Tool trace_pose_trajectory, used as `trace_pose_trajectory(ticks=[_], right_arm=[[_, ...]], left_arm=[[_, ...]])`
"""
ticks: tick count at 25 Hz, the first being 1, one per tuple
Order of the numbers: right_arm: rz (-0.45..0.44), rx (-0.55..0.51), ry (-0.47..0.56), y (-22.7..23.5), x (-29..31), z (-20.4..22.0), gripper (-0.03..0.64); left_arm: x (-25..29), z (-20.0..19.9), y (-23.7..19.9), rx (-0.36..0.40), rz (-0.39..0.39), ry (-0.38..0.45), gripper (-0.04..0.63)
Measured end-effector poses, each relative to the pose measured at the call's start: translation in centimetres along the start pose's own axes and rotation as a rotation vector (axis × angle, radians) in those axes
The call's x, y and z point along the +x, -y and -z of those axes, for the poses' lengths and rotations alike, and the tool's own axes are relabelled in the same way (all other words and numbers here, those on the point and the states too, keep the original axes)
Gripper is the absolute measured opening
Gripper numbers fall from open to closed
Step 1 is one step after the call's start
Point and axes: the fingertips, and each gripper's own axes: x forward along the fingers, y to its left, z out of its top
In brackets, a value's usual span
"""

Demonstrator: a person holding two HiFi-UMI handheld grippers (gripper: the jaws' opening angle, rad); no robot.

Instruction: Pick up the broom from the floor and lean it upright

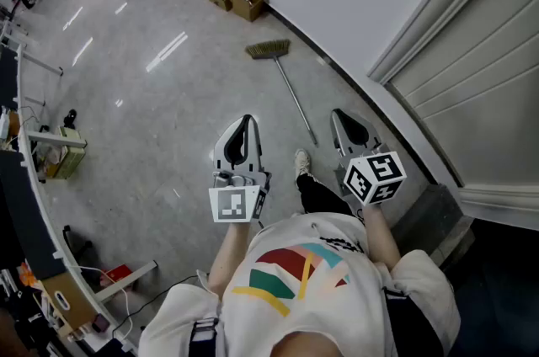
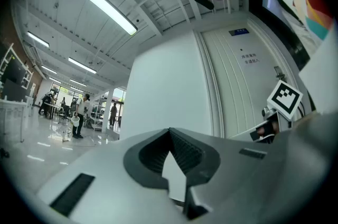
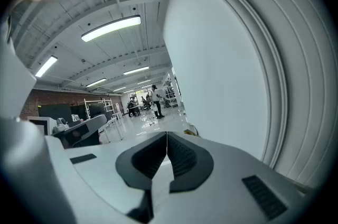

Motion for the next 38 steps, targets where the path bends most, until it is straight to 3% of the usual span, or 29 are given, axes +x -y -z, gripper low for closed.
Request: trace_pose_trajectory(ticks=[10,15,22,26,30,34,38], right_arm=[[-0.047,0.009,-0.057,8.9,13.3,-4.5,0.014],[-0.021,0.029,-0.075,10.9,16.7,-4.6,0.014],[0.015,0.052,-0.104,14.5,21.8,-2.1,0.014],[0.037,0.027,-0.109,19.6,26.2,3.5,0.014],[0.054,0.005,-0.12,25.5,30.7,14.7,0.014],[0.069,-0.021,-0.154,32.0,35.6,29.0,0.014],[0.069,-0.037,-0.196,37.3,38.5,42.6,0.014]], left_arm=[[16.7,1.3,-4.6,0.01,-0.012,0.011,0.046],[20.6,3.8,-6.8,0.023,0.042,-0.003,0.046],[26.6,9.7,-8.7,-0.032,0.147,-0.071,0.049],[31.1,20.5,-9.5,-0.018,0.271,-0.13,0.2],[34.3,36.6,-10.3,0.055,0.442,-0.155,0.283],[36.2,55.1,-11.0,0.143,0.616,-0.247,0.311],[36.0,71.4,-9.2,0.227,0.843,-0.336,0.311]])
